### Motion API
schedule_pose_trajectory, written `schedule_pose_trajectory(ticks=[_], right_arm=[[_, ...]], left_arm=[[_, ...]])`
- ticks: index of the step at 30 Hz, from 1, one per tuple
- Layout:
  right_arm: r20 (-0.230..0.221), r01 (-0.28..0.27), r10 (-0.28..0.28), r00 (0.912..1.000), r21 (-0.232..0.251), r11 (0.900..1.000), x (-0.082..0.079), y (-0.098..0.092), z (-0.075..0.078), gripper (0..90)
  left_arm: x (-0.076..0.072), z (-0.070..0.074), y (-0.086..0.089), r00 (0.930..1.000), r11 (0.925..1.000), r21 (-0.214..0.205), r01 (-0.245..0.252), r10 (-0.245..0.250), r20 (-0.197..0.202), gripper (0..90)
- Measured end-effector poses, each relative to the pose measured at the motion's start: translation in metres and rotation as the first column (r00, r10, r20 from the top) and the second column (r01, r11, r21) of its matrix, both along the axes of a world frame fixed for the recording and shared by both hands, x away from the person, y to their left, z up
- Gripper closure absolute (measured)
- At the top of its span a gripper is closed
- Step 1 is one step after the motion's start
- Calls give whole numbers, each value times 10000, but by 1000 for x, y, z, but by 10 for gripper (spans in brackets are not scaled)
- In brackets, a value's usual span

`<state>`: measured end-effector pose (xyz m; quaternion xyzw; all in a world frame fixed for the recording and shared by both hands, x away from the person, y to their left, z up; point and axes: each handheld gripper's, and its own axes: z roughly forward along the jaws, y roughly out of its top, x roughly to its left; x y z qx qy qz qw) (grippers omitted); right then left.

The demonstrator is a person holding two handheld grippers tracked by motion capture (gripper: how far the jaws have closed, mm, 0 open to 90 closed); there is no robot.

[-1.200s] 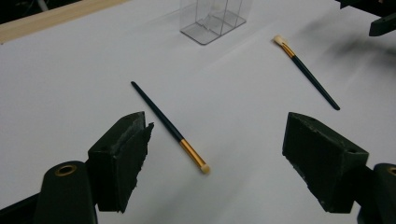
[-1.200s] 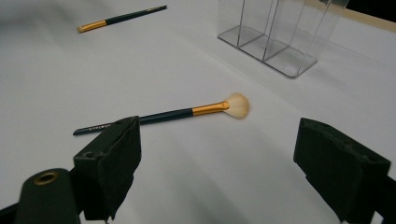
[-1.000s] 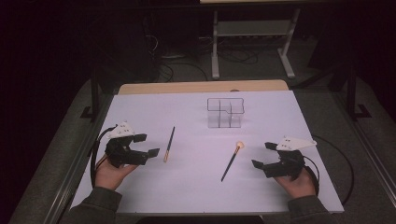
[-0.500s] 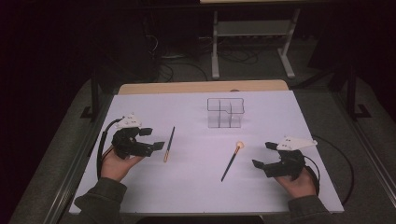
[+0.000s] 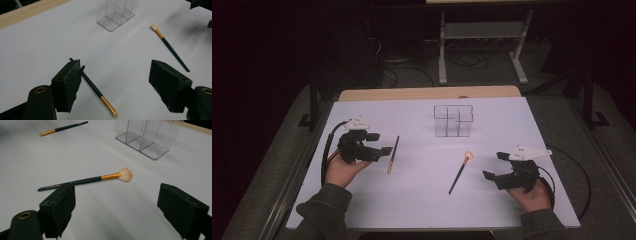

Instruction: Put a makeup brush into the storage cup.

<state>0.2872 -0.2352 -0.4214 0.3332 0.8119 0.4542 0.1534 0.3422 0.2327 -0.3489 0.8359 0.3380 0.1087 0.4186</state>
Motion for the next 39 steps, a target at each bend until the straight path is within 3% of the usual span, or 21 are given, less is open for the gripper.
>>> schedule_pose_trajectory(ticks=[15, 24, 29, 31, 37, 39], right_arm=[[10, 7, -7, 10000, -26, 10000, 0, 0, 0, 141], [-11, 12, -12, 10000, -4, 10000, -1, 0, 1, 141], [40, -43, 43, 10000, -24, 10000, -1, 1, 1, 141], [-5, -41, 41, 10000, -33, 10000, -2, 2, 1, 141], [51, -52, 52, 10000, -41, 10000, -2, 2, 1, 141], [17, -45, 45, 10000, -57, 10000, -2, 2, 1, 141]], left_arm=[[18, 2, -6, 9996, 9991, 400, -164, 172, -209, 297], [29, -5, -15, 9963, 9962, 749, -442, 494, -699, 312], [33, -7, -18, 9953, 9942, 958, -499, 574, -778, 339], [37, -10, -21, 9936, 9907, 1259, -521, 641, -927, 356], [43, -17, -25, 9901, 9848, 1625, -621, 813, -1143, 397], [45, -21, -27, 9860, 9821, 1746, -707, 954, -1371, 403]])
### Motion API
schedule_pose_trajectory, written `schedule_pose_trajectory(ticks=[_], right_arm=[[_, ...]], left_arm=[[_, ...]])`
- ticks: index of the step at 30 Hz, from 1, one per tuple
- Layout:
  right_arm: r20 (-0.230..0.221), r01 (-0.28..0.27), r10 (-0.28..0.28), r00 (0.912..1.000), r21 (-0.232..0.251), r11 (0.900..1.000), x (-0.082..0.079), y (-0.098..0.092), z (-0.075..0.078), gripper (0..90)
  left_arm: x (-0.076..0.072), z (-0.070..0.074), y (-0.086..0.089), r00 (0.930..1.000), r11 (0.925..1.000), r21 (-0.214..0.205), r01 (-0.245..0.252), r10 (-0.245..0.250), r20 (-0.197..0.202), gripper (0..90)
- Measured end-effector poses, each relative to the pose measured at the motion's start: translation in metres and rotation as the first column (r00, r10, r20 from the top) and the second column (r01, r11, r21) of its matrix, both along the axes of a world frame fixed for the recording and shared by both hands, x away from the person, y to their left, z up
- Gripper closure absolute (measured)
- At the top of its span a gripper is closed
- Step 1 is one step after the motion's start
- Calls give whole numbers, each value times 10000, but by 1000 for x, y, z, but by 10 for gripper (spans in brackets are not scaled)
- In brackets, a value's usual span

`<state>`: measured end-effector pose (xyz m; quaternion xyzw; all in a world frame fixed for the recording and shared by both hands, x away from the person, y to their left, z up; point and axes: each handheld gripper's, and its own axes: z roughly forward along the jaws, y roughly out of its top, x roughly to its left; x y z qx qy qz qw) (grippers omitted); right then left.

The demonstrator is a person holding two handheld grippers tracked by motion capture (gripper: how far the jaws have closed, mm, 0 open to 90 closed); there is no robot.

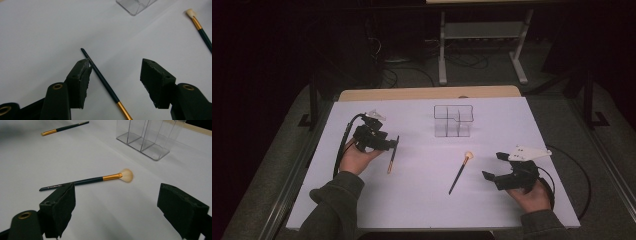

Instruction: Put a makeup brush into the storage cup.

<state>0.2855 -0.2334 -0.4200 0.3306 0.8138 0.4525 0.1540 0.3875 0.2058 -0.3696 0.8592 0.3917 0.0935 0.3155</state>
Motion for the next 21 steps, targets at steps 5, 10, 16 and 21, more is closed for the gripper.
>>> schedule_pose_trajectory(ticks=[5, 10, 16, 21], right_arm=[[1, -21, 21, 10000, -6, 10000, 1, 0, 0, 141], [12, 5, -5, 10000, -28, 10000, 0, -1, 0, 141], [-13, 97, -97, 10000, 28, 9999, 0, -3, 0, 140], [-35, 114, -114, 9999, 19, 9999, 0, -3, 0, 140]], left_arm=[[5, -6, -3, 9986, 9997, 151, -183, 190, -487, 418], [8, -11, -5, 9960, 9990, 382, -241, 273, -853, 434], [10, -16, -8, 9911, 9969, 732, -283, 375, -1276, 467], [9, -21, -13, 9868, 9954, 933, -195, 341, -1581, 509]])
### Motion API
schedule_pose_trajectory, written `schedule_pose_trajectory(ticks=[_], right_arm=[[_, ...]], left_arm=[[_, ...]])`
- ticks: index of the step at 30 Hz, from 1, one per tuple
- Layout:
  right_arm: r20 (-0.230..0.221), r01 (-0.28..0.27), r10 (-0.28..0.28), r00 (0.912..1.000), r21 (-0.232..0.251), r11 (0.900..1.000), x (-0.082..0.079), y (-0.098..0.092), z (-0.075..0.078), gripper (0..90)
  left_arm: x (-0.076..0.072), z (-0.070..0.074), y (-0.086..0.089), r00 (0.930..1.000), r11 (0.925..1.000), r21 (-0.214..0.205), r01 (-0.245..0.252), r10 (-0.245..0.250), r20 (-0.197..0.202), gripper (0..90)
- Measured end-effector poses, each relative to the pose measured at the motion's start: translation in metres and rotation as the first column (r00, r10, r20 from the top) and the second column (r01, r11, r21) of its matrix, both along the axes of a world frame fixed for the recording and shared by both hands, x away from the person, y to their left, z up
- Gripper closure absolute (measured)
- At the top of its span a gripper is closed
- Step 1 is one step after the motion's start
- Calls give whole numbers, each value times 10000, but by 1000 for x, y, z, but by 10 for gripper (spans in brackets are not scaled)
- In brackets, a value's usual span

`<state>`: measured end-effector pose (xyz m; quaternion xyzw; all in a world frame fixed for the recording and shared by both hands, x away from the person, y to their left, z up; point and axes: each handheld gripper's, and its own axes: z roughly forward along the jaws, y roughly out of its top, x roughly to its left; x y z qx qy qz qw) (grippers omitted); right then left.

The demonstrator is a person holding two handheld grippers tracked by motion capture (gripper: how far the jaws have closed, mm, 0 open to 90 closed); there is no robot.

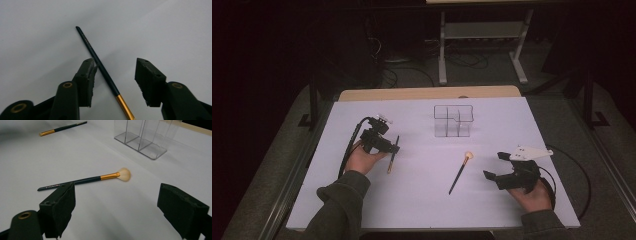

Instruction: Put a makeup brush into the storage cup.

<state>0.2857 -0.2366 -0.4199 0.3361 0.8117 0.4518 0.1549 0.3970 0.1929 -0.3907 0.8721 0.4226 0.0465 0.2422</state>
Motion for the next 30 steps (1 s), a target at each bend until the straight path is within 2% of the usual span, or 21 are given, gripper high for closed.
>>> schedule_pose_trajectory(ticks=[7, 13, 15, 21, 24, 30], right_arm=[[3, 35, -35, 10000, 29, 10000, 0, -2, 0, 140], [-26, 28, -28, 10000, 15, 10000, 0, -2, -1, 139], [-83, 66, -66, 9999, 25, 10000, 0, -2, -1, 139], [-67, 55, -55, 10000, 7, 10000, 0, -2, -1, 140], [-78, 76, -76, 9999, 32, 10000, 0, -2, -1, 140], [-38, 39, -39, 10000, 1, 10000, 0, -2, -1, 140]], left_arm=[[1, -6, -2, 9996, 9995, 279, 121, -114, -256, 536], [1, -12, -5, 9992, 9992, 310, -232, 241, -308, 559], [2, -13, -6, 9989, 9987, 463, -216, 235, -413, 569], [3, -18, -7, 9975, 9979, 511, -409, 438, -561, 592], [3, -20, -7, 9975, 9972, 669, -321, 362, -610, 604], [3, -23, -9, 9961, 9956, 815, -462, 520, -706, 641]])
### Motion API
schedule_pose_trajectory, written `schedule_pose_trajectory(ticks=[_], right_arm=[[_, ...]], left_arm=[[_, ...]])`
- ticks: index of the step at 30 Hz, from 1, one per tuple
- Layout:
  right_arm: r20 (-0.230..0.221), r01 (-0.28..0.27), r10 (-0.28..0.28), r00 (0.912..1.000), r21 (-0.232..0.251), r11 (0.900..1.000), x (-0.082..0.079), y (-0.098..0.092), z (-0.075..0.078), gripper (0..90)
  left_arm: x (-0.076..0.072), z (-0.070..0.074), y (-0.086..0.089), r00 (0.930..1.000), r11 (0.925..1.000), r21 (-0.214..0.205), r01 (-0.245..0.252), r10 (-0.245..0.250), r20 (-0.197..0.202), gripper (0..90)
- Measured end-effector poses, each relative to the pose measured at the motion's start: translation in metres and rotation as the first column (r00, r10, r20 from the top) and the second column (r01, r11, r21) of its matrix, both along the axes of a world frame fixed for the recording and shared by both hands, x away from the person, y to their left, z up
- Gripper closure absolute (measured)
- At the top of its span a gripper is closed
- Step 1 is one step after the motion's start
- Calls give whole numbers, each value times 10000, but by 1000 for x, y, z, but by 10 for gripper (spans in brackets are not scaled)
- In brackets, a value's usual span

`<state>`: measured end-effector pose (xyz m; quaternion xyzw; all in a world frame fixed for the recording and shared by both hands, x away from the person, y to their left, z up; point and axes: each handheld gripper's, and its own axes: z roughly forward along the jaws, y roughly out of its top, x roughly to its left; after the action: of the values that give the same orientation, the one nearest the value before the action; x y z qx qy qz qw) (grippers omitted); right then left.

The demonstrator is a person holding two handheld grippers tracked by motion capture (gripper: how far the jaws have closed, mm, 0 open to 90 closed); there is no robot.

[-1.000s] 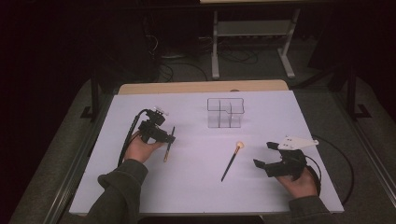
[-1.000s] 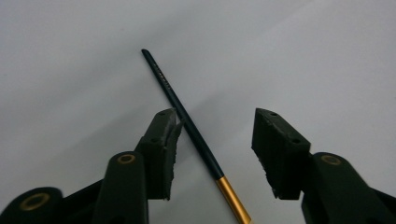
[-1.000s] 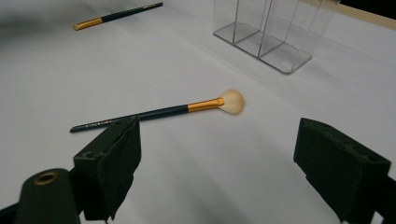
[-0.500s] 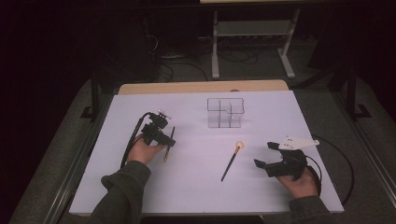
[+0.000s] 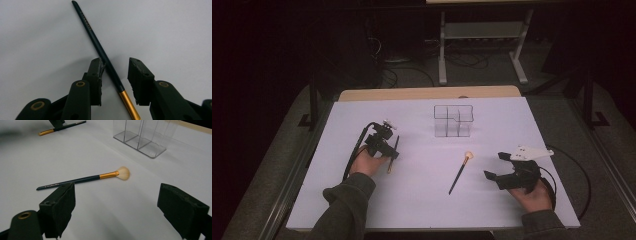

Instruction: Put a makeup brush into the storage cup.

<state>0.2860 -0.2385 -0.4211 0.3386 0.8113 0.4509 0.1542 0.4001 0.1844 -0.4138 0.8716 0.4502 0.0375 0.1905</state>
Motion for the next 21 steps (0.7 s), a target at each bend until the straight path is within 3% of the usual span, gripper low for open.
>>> schedule_pose_trajectory(ticks=[9, 14, 21], right_arm=[[-16, -8, 8, 10000, -8, 10000, 0, 0, 0, 140], [-21, 4, -4, 10000, 2, 10000, 0, 2, 0, 140], [-11, -53, 53, 10000, -54, 10000, 0, 3, -1, 140]], left_arm=[[-1, -5, -1, 9998, 9996, 210, -168, 169, -87, 708], [-2, -5, -1, 9997, 9977, 679, -53, 37, 227, 790], [-3, -5, -2, 9994, 9976, 685, -48, 24, 341, 830]])
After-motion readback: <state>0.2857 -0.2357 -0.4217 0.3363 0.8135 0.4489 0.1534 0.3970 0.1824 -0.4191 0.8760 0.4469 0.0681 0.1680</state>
